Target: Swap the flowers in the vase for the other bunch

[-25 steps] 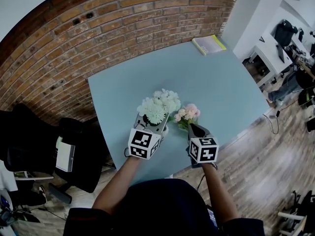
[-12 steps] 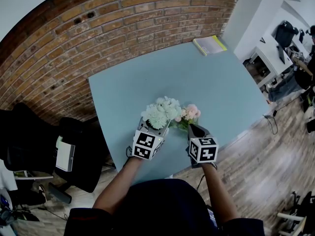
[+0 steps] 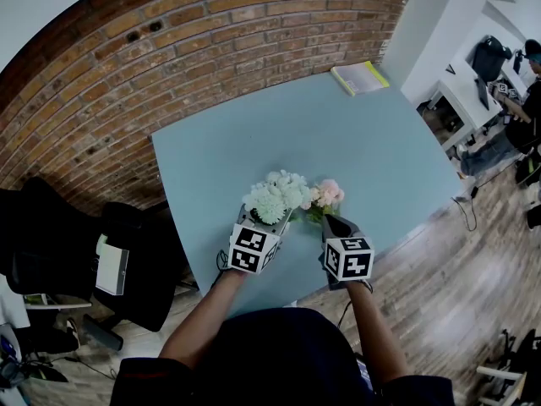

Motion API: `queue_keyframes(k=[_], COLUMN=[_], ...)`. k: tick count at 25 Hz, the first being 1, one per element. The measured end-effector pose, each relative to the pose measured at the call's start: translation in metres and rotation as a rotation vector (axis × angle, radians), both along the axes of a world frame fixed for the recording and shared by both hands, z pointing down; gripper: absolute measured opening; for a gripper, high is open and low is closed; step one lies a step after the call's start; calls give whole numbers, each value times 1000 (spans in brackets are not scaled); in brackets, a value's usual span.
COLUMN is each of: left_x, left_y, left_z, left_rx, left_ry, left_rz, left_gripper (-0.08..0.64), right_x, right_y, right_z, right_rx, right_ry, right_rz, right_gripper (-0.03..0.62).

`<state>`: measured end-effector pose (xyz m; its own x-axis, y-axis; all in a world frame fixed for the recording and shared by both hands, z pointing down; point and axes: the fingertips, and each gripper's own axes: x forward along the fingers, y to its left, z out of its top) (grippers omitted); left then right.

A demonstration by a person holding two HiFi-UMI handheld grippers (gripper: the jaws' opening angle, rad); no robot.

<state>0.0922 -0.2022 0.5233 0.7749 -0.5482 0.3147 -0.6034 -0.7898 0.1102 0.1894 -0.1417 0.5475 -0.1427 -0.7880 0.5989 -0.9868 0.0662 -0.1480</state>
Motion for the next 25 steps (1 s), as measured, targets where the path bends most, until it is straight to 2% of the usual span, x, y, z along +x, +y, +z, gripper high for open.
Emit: queue_keyframes(k=[14,19,25], left_x=[0,1,5], left_y=[-1,0,2], left_z=[1,2,0], left_rx=[-22,-41,-67], left_ry=[3,17,51], left_rz=[-12,-8,4], left_gripper=[257,308,422], right_x=[-1,1,0], right_y=[2,3,3], right_z=[4,6,8], right_rx=[-8,-12,-21], right_ry=[-3,-1,-7], right_rz=[1,2,5], right_gripper=[14,12,14])
